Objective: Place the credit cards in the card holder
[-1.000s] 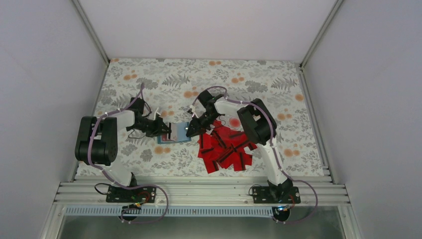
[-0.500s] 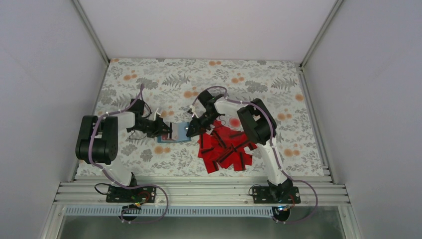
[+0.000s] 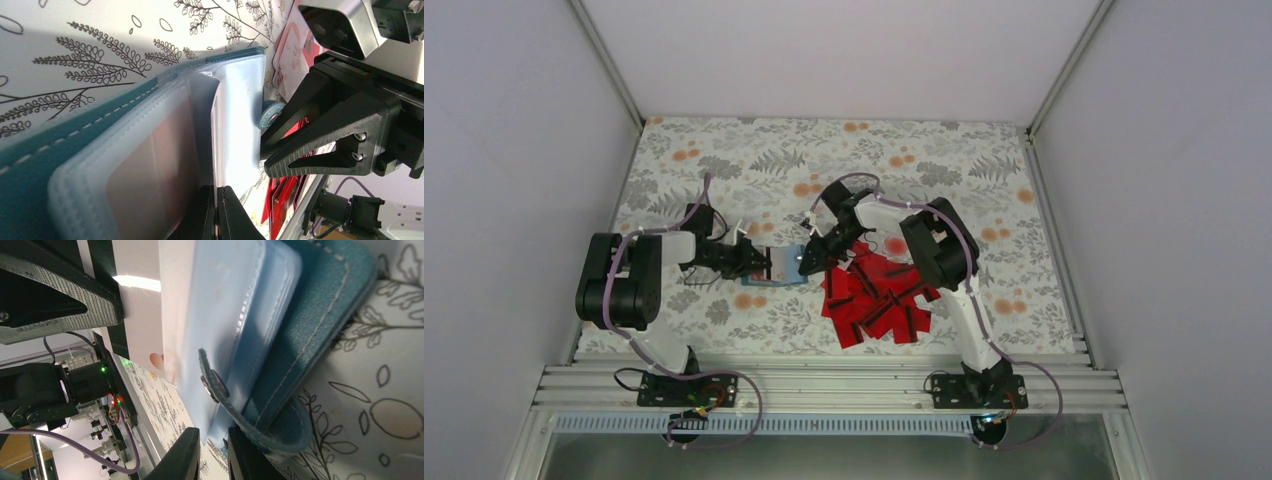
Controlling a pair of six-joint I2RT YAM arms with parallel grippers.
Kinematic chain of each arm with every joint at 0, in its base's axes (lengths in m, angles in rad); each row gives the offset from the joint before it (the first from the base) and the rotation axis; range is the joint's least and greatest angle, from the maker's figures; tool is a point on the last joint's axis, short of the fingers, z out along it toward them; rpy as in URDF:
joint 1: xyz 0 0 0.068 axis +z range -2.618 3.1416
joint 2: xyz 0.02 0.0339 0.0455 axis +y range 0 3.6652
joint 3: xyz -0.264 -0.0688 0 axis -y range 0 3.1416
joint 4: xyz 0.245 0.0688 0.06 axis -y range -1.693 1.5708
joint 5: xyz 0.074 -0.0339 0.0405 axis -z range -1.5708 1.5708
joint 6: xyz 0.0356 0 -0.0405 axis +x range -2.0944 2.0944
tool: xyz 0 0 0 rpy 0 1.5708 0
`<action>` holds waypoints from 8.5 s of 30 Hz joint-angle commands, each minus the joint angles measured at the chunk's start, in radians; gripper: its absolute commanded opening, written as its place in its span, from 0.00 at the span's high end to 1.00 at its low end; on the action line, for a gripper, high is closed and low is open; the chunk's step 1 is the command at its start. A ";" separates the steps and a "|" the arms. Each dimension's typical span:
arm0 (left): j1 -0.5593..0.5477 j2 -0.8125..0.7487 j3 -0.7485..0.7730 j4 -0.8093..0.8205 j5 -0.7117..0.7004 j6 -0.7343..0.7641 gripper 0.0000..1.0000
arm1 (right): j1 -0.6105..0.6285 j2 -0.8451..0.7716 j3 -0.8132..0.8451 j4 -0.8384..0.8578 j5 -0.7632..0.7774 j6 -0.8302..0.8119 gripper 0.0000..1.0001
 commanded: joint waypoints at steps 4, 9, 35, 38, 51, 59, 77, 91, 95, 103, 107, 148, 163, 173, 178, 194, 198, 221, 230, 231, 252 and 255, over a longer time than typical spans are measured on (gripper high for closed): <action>-0.007 0.007 -0.041 0.057 0.020 -0.032 0.98 | 0.011 0.072 -0.015 -0.025 0.104 -0.014 0.84; -0.007 0.006 -0.054 0.087 0.031 -0.042 0.98 | 0.011 0.070 -0.020 -0.022 0.103 -0.012 0.84; -0.045 -0.054 -0.037 0.008 -0.094 -0.027 0.65 | 0.013 0.060 -0.042 0.000 0.089 0.001 0.86; -0.051 -0.066 -0.010 -0.048 -0.133 -0.015 0.60 | 0.013 0.057 -0.046 0.003 0.089 0.001 0.86; -0.118 -0.095 0.078 -0.196 -0.307 -0.005 0.51 | 0.013 0.050 -0.066 0.023 0.083 0.006 0.87; -0.172 -0.069 0.074 -0.154 -0.310 -0.038 0.51 | 0.014 0.047 -0.076 0.027 0.083 0.002 0.87; -0.266 -0.031 0.163 -0.187 -0.443 -0.046 0.56 | 0.014 0.026 -0.110 0.018 0.093 -0.030 0.88; -0.333 -0.022 0.201 -0.171 -0.455 -0.006 0.57 | 0.014 0.006 -0.131 0.021 0.103 -0.036 0.88; -0.350 -0.021 0.208 -0.191 -0.484 -0.001 0.57 | 0.014 -0.005 -0.133 0.026 0.108 -0.031 0.88; -0.350 -0.103 0.217 -0.269 -0.540 -0.015 0.57 | 0.014 -0.065 -0.122 0.016 0.102 -0.017 0.82; -0.344 -0.147 0.226 -0.298 -0.570 -0.017 0.57 | 0.014 -0.105 -0.132 0.020 0.090 -0.001 0.79; -0.287 -0.122 0.125 -0.261 -0.621 0.005 0.73 | 0.023 -0.197 -0.184 0.183 -0.046 0.205 0.68; -0.287 -0.117 0.120 -0.260 -0.599 0.017 0.75 | 0.033 -0.116 -0.152 0.197 -0.011 0.219 0.70; -0.288 -0.092 0.103 -0.244 -0.563 0.030 0.76 | 0.032 -0.084 -0.121 0.182 -0.009 0.211 0.71; -0.289 -0.083 0.103 -0.239 -0.554 0.036 0.76 | 0.032 -0.068 -0.092 0.162 -0.015 0.204 0.71; -0.289 -0.059 0.108 -0.222 -0.528 0.039 0.78 | 0.040 -0.067 -0.037 0.161 -0.091 0.175 0.72; -0.290 -0.058 0.115 -0.222 -0.522 0.038 0.78 | 0.043 -0.062 -0.025 0.156 -0.099 0.167 0.72; -0.234 -0.341 0.179 -0.448 -0.688 -0.057 0.68 | 0.082 0.030 0.139 0.119 -0.117 0.178 0.71; -0.222 -0.445 0.177 -0.510 -0.731 -0.082 0.68 | 0.122 0.128 0.260 0.102 -0.146 0.195 0.70; -0.222 -0.456 0.176 -0.516 -0.735 -0.084 0.67 | 0.127 0.145 0.278 0.100 -0.151 0.200 0.70; -0.221 -0.608 0.190 -0.594 -0.747 -0.125 0.64 | 0.170 0.161 0.464 0.091 -0.177 0.215 0.51; -0.220 -0.626 0.194 -0.579 -0.743 -0.123 0.64 | 0.161 0.090 0.477 0.012 -0.049 0.161 0.51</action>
